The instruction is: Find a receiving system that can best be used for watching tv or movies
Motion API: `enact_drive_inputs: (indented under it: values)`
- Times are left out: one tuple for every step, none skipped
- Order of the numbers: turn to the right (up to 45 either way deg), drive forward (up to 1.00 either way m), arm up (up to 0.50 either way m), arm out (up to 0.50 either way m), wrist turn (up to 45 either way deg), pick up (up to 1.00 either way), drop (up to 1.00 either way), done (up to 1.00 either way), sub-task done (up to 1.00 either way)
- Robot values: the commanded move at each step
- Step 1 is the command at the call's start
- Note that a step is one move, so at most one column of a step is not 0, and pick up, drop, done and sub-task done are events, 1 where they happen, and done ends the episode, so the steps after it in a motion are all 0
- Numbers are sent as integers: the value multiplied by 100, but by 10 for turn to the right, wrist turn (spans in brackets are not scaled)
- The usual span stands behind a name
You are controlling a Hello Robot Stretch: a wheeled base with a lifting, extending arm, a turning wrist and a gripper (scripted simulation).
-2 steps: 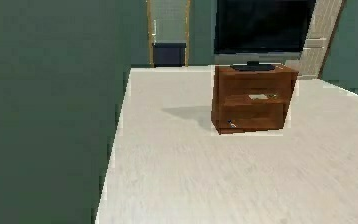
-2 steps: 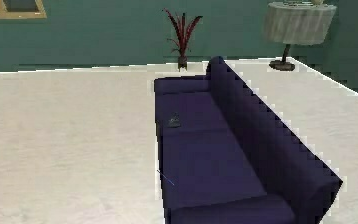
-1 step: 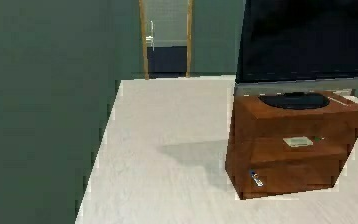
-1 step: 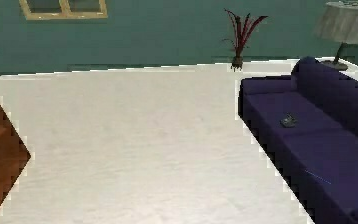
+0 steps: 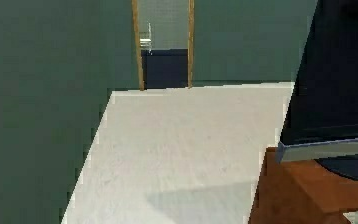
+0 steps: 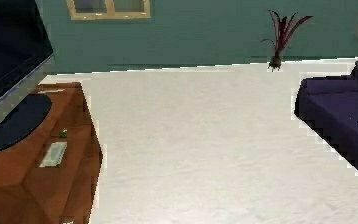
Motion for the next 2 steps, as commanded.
enact_drive_inputs:
  values:
    - [450, 0, 0, 0, 0, 0, 0, 0, 0]
    - [0, 0, 0, 0, 0, 0, 0, 100, 0]
